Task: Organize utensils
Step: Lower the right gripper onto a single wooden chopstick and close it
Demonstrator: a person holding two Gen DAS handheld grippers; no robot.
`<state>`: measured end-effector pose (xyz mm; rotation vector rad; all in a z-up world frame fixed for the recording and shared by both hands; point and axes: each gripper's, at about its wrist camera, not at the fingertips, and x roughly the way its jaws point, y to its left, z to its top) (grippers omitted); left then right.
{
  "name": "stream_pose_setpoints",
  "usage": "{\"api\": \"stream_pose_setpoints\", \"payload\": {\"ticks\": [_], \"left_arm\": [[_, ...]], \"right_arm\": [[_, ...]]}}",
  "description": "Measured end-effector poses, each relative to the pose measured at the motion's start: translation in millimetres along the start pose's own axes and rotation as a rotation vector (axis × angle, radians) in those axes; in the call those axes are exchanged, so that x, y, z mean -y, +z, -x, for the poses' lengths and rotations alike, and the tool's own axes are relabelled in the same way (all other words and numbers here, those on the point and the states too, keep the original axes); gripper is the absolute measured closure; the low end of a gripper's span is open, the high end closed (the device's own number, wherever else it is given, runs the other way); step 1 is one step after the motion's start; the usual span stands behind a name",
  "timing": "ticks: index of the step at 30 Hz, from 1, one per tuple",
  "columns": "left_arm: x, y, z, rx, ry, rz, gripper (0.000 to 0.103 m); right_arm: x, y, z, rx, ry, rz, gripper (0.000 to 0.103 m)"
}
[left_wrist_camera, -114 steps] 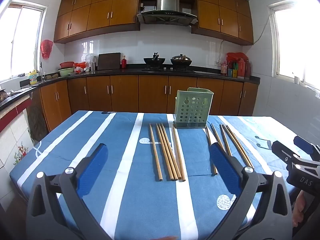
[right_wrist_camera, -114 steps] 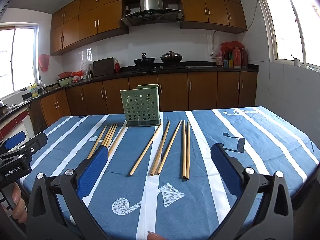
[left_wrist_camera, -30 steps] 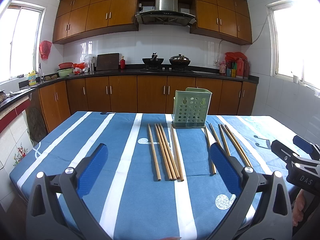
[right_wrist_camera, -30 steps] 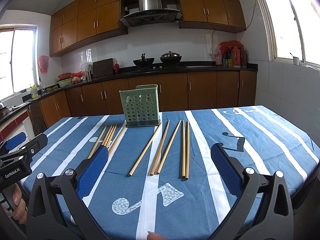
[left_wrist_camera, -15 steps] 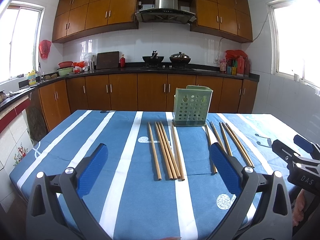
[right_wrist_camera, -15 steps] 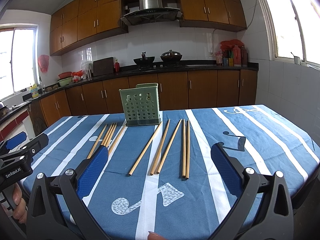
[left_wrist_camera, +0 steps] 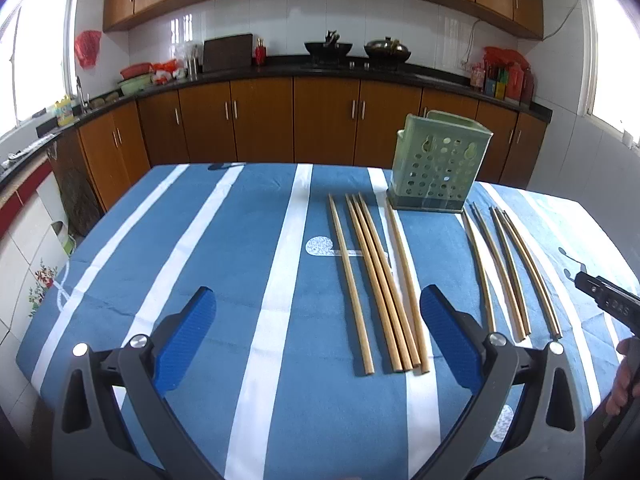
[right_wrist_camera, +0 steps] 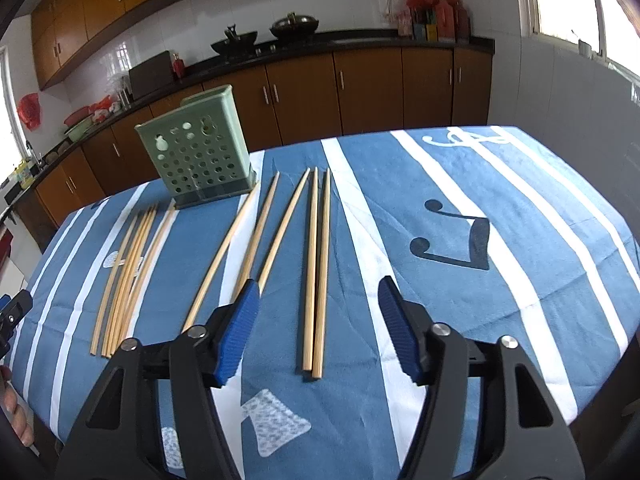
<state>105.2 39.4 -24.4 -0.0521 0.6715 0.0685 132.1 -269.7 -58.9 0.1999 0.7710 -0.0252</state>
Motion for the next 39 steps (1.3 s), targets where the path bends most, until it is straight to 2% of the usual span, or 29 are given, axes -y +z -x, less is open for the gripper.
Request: {"api": "stream_pose_setpoints", "payload": {"ticks": [3,6,10,12,15,17,21,27,29,32,34,38,39], "left_arm": [[-5,7,-18,-0.044,-0.006,0.018,0.004],[-9,12,-36,-0.088,0.003,0.019,0.004],[-9,14,-54,-0.139,0.020,0.005,0.004],[-9,14,-61,-0.163,0.019,0.004,0.004],[-8,13,-70,-0.187,0.004,0.010,0.004],[-6,12,-75,-0.202,-0.003,0.010,0.012],[-2,10,-88,-0.246,-0.029,0.010,0.029],[6,7,-100,-0.289,-0.055,-0.014,0.054],[8,6,-103,-0.301,-0.066,-0.020,0.056],[13,3,-110,-0.321,-0.056,-0.043,0.056],[18,4,-113,-0.314,-0.022,-0.068,0.063],[17,12,-121,-0.306,0.012,-0.064,0.089],[16,15,-126,-0.307,0.021,-0.061,0.092]], "right_arm": [[5,11,-29,-0.071,-0.011,-0.021,0.067],[7,16,-51,-0.125,-0.006,-0.033,0.074],[4,17,-66,-0.163,-0.012,-0.005,0.077],[3,14,-71,-0.185,-0.015,0.006,0.084],[1,12,-67,-0.168,-0.037,0.038,0.090],[5,13,-66,-0.161,-0.047,0.037,0.095],[23,16,-65,-0.144,-0.078,-0.026,0.095],[19,14,-64,-0.132,-0.094,0.003,0.095],[19,14,-63,-0.130,-0.092,0.002,0.095],[19,15,-65,-0.131,-0.090,0.007,0.095],[20,15,-65,-0.127,-0.090,0.007,0.095],[19,17,-68,-0.125,-0.092,0.017,0.095],[18,18,-69,-0.126,-0.091,0.023,0.095]]}}
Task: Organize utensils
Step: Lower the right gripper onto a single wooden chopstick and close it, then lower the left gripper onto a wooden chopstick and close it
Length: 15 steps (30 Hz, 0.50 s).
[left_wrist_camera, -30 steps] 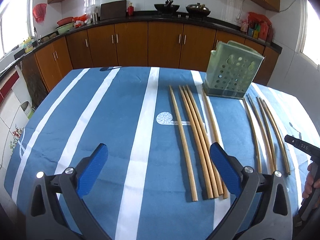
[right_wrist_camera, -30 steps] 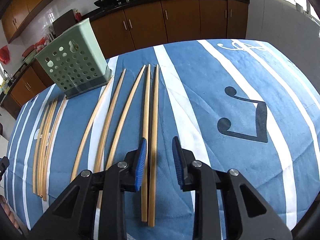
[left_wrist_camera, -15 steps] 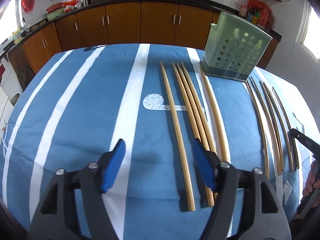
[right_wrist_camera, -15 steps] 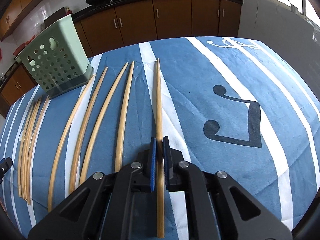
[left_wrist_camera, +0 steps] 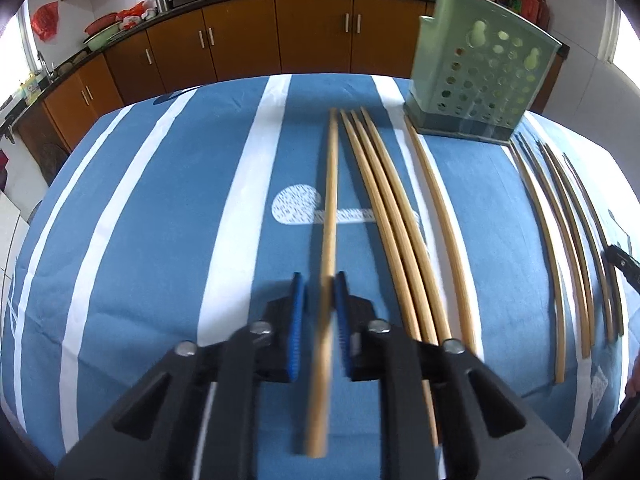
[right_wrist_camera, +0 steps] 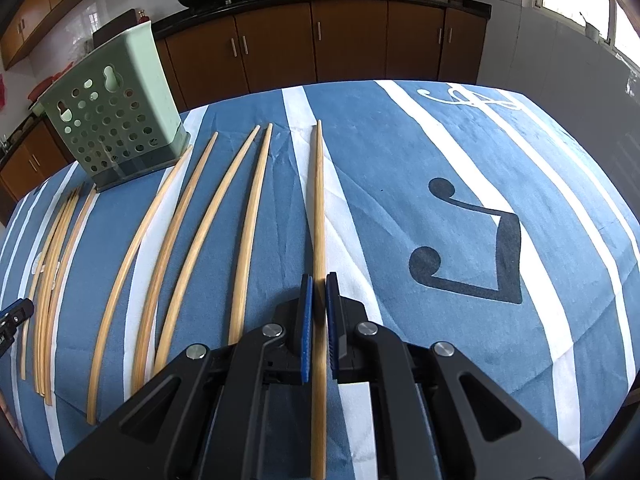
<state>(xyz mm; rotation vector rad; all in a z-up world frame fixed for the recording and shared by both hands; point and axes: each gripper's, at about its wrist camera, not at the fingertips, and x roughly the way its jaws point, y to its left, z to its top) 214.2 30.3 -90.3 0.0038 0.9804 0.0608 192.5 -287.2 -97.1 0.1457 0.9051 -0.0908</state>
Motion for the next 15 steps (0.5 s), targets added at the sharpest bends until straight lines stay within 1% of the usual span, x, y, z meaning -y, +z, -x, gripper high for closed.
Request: {"api": "stream_pose_setpoints", "payload": {"ticks": [1,8,15], "left_arm": [[-1,5,-3,0.002,0.008,0.000,0.093],[-16,28,-22,0.030,0.082,0.004,0.094],[-13,26,-24,0.070,0.123,-0.021,0.094]], "right_arm": [[-1,1,-1,0.000,0.001,0.004,0.095],[0,14,-12,0.009,0.000,0.009,0.095],[-4,13,-15,0.032,-0.018,0.031,0.095]]}}
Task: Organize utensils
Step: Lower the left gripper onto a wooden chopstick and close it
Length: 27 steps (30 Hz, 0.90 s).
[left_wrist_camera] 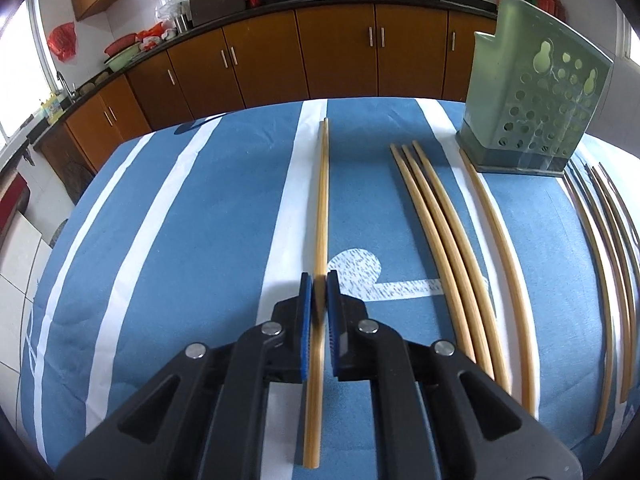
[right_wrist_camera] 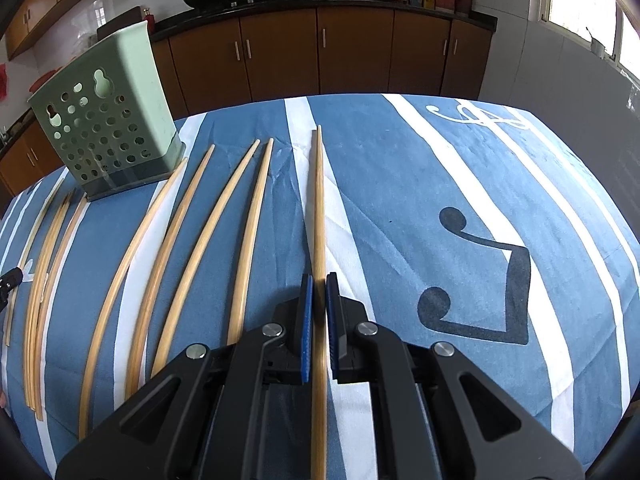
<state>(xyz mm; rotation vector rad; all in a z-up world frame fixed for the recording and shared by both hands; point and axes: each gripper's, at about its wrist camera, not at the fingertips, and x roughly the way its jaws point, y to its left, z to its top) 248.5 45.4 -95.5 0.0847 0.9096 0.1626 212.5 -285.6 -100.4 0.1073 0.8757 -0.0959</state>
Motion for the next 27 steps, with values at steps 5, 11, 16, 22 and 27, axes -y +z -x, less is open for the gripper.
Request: {"api": "stream_pose_setpoints", "payload": {"ticks": [5,11,16,22,27], "left_arm": [[1,0,0,0.004,0.001,0.003,0.094],[-1,-4,5,0.003,-0.001,0.014,0.094],[-2,-13,11,-0.004,-0.009,0.015,0.094],[-1,-21,17,0.000,-0.004,0.010,0.094],[-4,-20,17,-0.017,-0.021,0.030,0.095]], "right_arm": [[2,0,1,-0.002,0.010,-0.010,0.095],[2,-8,9,0.000,0.019,-0.009,0.095],[2,-15,14,-0.003,0.023,-0.007,0.095],[1,-21,19,0.001,0.020,0.002,0.095],[3,-20,20,-0.010,0.032,-0.014,0.095]]}}
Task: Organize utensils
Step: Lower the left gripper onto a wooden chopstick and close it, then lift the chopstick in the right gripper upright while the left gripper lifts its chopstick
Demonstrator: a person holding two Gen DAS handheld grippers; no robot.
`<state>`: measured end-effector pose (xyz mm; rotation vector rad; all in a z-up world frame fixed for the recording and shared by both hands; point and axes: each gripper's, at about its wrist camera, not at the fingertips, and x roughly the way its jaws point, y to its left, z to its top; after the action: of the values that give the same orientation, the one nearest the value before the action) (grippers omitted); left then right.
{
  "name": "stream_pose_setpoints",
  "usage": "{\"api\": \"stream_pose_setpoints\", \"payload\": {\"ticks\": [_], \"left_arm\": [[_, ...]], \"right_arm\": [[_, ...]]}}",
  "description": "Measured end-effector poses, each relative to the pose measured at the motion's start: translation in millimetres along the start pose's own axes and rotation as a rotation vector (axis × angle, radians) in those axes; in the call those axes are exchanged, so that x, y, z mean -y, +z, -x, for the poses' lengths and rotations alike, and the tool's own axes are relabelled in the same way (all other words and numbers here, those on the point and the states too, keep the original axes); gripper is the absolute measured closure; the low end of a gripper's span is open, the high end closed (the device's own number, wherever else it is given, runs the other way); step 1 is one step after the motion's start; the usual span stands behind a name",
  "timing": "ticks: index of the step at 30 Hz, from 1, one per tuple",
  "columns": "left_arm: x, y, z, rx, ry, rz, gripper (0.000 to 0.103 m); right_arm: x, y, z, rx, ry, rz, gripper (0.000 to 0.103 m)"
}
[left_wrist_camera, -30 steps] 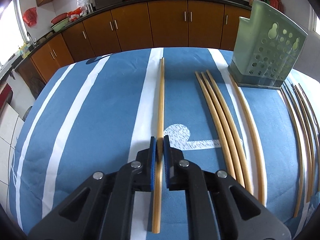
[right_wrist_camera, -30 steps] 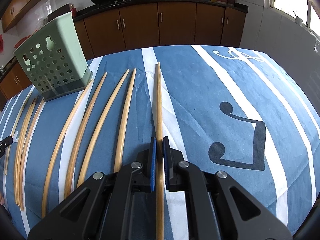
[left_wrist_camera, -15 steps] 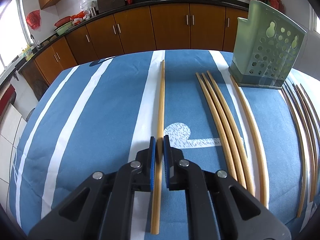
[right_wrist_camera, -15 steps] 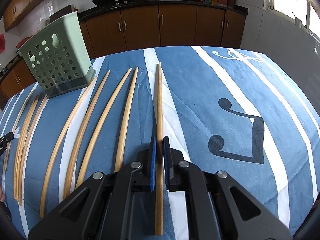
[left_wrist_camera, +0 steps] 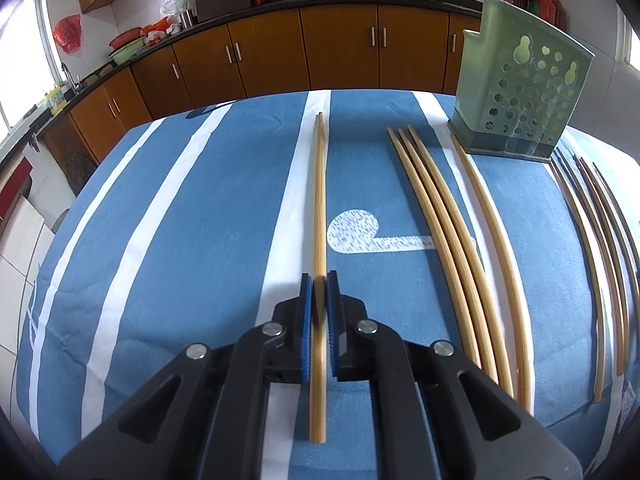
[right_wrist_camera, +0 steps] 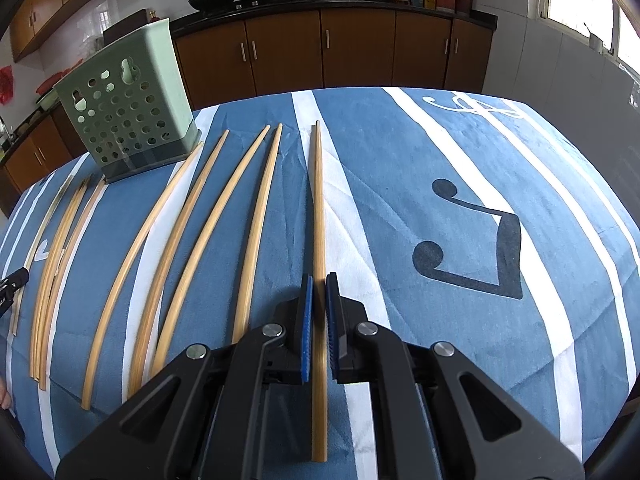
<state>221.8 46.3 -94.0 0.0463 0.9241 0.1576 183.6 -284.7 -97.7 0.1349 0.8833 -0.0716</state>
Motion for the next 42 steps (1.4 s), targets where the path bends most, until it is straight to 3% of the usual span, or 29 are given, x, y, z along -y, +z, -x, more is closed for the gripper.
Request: {"api": "stream_pose_setpoints", "payload": {"ticks": [8,21,26,29,42], "left_arm": [[-9,0,12,-0.005,-0.022,0.025,0.095],[-18,21,69,0.131,-0.007,0.015,0.095],[-23,29,79,0.154,-0.013,0.021,0.095],[-28,33,83,0.166,-0.016,0.031,0.095],[-46,45,120,0.297,-0.066,0.103,0.095]], "right_arm": [[2,1,17,0.033,0.027,-0.018,0.095],[10,24,65,0.159,0.065,-0.040,0.095],[11,24,63,0.155,0.063,-0.040,0.096],[15,21,62,0.151,0.074,-0.065,0.095],[15,37,94,0.280,0.094,-0.065,0.096]]}}
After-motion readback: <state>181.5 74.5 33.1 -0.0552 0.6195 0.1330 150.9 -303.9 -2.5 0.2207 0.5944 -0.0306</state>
